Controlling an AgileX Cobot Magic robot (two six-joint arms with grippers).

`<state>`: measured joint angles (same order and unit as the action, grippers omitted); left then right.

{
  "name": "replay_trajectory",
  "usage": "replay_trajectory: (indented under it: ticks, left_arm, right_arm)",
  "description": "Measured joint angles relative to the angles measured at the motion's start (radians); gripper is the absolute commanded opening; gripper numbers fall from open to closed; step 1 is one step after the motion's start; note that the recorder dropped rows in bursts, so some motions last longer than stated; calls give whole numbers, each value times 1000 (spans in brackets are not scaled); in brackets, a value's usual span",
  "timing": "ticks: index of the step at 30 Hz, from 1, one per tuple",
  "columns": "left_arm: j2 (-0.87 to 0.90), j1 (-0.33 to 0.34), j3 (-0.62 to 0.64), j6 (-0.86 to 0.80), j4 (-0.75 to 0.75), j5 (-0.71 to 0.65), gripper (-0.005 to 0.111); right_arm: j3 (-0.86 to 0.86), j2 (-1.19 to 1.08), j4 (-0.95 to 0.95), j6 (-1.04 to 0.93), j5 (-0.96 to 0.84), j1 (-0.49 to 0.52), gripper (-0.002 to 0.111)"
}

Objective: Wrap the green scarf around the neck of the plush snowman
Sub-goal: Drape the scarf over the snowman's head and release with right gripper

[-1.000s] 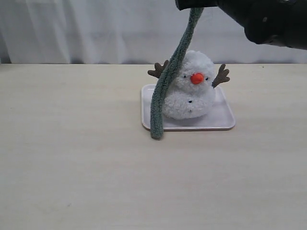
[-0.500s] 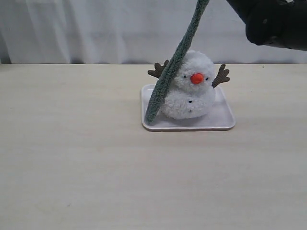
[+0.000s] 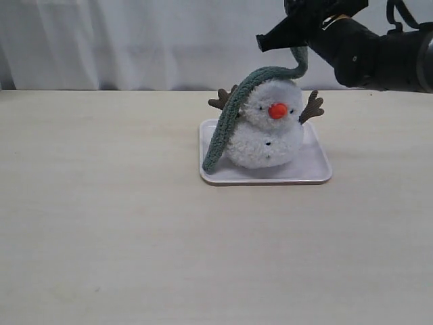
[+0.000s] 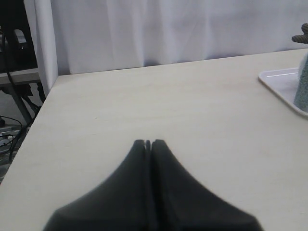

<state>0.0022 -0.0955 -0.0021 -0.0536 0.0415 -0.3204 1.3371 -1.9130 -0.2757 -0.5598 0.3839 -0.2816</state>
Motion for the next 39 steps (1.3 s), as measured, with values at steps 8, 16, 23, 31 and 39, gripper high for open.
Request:
replay_trajectory:
  ticks: [8, 16, 23, 31, 39]
  left_arm:
    - [0, 0, 0, 0, 0, 0, 0]
    - [0, 0, 0, 0, 0, 0, 0]
    - [0, 0, 0, 0, 0, 0, 0]
    - [0, 0, 0, 0, 0, 0, 0]
    - [0, 0, 0, 0, 0, 0, 0]
  right_arm:
    - [0, 10, -2, -3, -280, 40, 4]
    - [0, 41, 0, -3, -467, 40, 24]
    - [0, 92, 0, 95, -623, 105, 54]
    - [0, 115, 28, 104, -814, 138, 54]
    - [0, 192, 176, 111, -995, 138, 54]
